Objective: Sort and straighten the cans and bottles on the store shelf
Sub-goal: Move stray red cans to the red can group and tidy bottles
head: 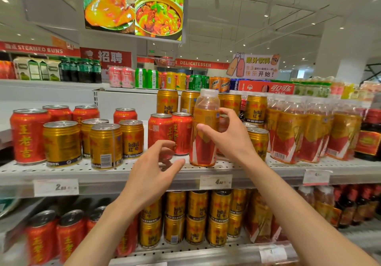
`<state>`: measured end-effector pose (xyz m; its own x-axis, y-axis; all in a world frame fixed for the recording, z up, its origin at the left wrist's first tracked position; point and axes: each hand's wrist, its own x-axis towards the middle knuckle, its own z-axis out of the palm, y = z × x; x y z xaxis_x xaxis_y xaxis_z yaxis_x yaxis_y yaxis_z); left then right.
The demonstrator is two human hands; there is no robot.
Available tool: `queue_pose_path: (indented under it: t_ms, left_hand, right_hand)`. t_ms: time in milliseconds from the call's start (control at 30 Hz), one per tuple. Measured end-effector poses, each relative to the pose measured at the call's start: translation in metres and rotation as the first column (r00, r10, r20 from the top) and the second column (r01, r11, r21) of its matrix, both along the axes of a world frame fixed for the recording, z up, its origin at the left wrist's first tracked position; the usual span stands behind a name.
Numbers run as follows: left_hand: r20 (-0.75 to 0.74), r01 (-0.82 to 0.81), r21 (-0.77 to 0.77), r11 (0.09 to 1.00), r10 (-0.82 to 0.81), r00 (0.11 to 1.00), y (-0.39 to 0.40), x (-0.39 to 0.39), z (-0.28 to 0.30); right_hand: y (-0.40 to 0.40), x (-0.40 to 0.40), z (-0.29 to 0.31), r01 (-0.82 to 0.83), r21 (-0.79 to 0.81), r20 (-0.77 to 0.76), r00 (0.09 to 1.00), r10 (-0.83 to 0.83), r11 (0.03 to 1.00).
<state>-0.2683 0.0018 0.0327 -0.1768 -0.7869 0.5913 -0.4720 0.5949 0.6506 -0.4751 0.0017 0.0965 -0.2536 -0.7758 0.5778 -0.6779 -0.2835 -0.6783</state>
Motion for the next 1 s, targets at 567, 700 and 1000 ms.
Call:
queue_pose_path:
  t_ms: [567, 700, 1000]
  left_hand:
    - [-0.056, 0.333, 0.03, 0.942, -0.331, 0.942, 0.009, -0.056, 0.021]
    - [-0.046, 0.349, 0.03, 0.937, -0.347, 0.937, 0.019, -0.081, 0.016]
    - [-0.076, 0.271, -0.026, 0.962, -0.272, 0.959, 0.057, -0.197, 0.023]
  right_hand:
    - [0.07, -0.025, 0.002, -0.073, 0.001, 0.137, 0.988, 0.072, 0.997]
    - [0.086, -0.052, -0.004, -0.075, -0.003, 0.143, 0.987, 0.075, 0.997]
    - [0.103, -0.168, -0.001, -0.144, -0.017, 0.123, 0.982, 0.144, 0.99]
